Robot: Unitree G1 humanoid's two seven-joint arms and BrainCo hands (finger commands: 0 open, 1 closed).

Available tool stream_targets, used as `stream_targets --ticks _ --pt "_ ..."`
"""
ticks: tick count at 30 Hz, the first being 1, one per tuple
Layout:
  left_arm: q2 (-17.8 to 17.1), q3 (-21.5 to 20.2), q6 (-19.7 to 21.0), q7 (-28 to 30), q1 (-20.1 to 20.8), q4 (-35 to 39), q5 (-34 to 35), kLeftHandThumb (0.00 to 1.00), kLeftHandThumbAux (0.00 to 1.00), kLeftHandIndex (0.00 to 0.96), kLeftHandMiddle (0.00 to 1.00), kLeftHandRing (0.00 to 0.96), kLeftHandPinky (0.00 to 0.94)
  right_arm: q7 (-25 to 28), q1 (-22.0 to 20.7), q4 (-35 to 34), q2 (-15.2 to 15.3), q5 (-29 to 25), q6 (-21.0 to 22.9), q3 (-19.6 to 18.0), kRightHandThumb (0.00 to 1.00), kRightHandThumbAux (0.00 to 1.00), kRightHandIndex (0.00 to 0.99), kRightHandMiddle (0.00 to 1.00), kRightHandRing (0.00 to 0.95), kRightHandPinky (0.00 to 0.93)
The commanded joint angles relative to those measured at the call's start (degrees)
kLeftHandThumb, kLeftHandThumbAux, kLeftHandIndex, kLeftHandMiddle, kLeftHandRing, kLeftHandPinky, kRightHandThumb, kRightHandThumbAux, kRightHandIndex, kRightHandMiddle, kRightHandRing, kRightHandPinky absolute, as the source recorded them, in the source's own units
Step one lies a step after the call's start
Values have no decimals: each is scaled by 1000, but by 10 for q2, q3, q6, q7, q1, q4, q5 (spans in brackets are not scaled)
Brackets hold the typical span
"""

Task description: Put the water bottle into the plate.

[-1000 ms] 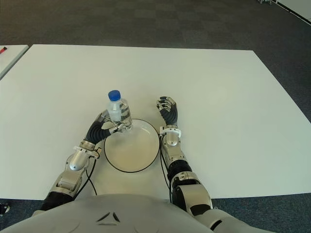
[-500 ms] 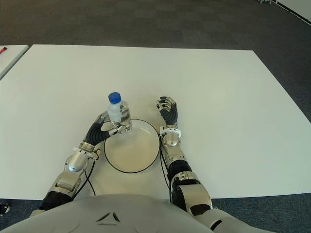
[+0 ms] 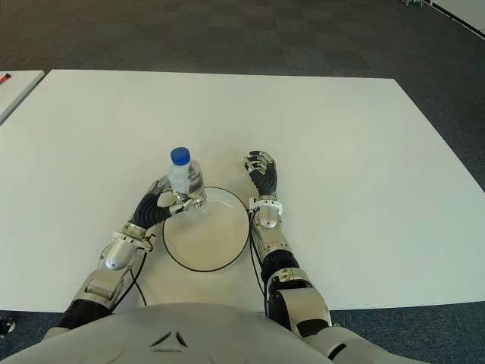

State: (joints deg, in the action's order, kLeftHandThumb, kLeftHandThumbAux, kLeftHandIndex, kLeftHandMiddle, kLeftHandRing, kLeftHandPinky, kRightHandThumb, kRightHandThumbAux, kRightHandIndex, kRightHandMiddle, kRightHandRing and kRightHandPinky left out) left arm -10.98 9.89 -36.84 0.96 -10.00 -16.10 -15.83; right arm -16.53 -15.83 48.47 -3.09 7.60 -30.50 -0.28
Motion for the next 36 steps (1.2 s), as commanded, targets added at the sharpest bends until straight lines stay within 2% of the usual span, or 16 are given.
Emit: stream_targets --ticks 1,23,36 --pt "-6 10 8 7 -12 -2 -10 948 652 363 519 564 702 0 13 12 0 2 23 1 942 670 352 483 526 553" --pt "-9 21 27 10 -34 36 -15 950 649 375 516 556 709 5 10 19 0 -3 14 -3 942 670 353 483 529 557" --pt "-8 20 21 -5 -35 39 -31 950 649 378 513 550 696 4 8 22 3 0 18 0 942 670 354 482 525 551"
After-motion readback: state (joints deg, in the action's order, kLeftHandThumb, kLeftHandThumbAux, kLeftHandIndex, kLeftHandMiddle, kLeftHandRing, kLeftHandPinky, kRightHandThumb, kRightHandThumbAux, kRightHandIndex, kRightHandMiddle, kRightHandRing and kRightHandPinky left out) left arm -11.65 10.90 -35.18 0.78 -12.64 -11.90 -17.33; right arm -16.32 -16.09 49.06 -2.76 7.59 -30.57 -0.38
